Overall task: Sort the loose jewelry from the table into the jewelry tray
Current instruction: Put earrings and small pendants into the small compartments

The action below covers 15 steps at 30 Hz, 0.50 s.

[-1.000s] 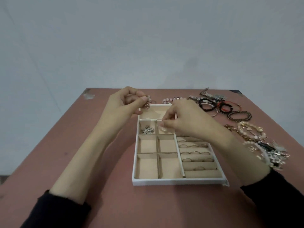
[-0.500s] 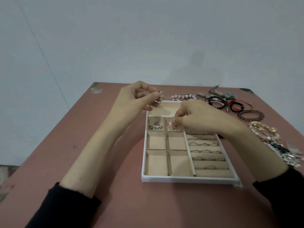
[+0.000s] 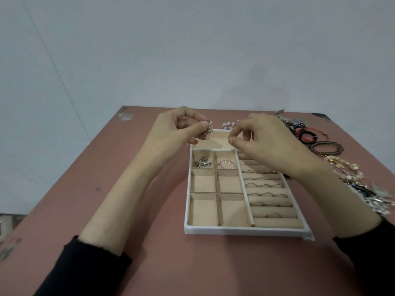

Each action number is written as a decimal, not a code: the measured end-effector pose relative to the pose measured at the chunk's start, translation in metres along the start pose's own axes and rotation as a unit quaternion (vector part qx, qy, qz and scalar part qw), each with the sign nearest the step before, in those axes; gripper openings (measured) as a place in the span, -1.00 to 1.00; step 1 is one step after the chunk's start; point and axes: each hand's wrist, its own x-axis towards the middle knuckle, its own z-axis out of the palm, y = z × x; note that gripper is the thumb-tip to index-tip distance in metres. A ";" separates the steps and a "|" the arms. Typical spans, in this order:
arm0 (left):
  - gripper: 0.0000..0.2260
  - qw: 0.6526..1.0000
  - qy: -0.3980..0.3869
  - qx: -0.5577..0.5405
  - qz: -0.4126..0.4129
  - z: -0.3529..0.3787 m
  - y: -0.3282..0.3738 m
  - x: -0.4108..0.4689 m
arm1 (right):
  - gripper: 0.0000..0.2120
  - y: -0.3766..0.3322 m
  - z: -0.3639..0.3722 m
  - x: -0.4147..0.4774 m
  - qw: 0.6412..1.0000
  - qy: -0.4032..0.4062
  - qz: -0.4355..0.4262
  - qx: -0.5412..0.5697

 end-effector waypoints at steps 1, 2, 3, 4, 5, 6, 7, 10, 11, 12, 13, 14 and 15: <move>-0.96 1.000 -0.001 -0.003 -0.002 0.000 0.001 -0.001 | -0.86 0.002 -0.003 -0.003 1.000 0.012 0.004 0.024; -0.96 1.000 -0.005 -0.006 -0.005 0.000 0.003 -0.003 | -0.87 0.004 -0.006 -0.006 0.999 0.024 0.007 0.045; -0.96 1.000 -0.012 -0.009 -0.009 0.000 0.004 -0.005 | -0.88 0.007 -0.007 -0.011 0.997 0.036 0.011 0.062; -0.96 1.000 -0.021 -0.012 -0.013 0.000 0.006 -0.008 | -0.89 0.010 -0.007 -0.015 0.996 0.048 0.017 0.073; -0.96 0.999 -0.032 -0.014 -0.018 0.000 0.007 -0.011 | -0.90 0.013 -0.006 -0.019 0.995 0.059 0.023 0.082; -0.97 0.999 -0.043 -0.010 -0.021 0.001 0.009 -0.015 | -0.91 0.017 -0.004 -0.022 0.993 0.072 0.028 0.090; -0.97 0.998 -0.052 0.003 -0.021 0.000 0.010 -0.019 | -0.91 0.021 -0.002 -0.025 0.991 0.086 0.033 0.100; -0.97 0.990 -0.083 0.113 -0.013 -0.003 0.012 -0.028 | -0.90 0.029 0.002 -0.031 0.984 0.124 0.046 0.121; -0.97 0.982 -0.094 0.162 -0.010 -0.005 0.013 -0.031 | -0.90 0.032 0.003 -0.032 0.982 0.135 0.049 0.125; -0.97 0.973 -0.105 0.208 -0.009 -0.007 0.013 -0.033 | -0.90 0.034 0.004 -0.033 0.979 0.145 0.052 0.130; -0.96 0.963 -0.115 0.245 -0.007 -0.009 0.014 -0.035 | -0.90 0.036 0.004 -0.033 0.977 0.154 0.055 0.135; -0.95 0.953 -0.124 0.275 -0.005 -0.011 0.016 -0.036 | -0.90 0.037 0.005 -0.034 0.976 0.160 0.058 0.137; -0.95 0.945 -0.134 0.299 -0.003 -0.011 0.017 -0.038 | -0.90 0.039 0.004 -0.034 0.975 0.164 0.060 0.135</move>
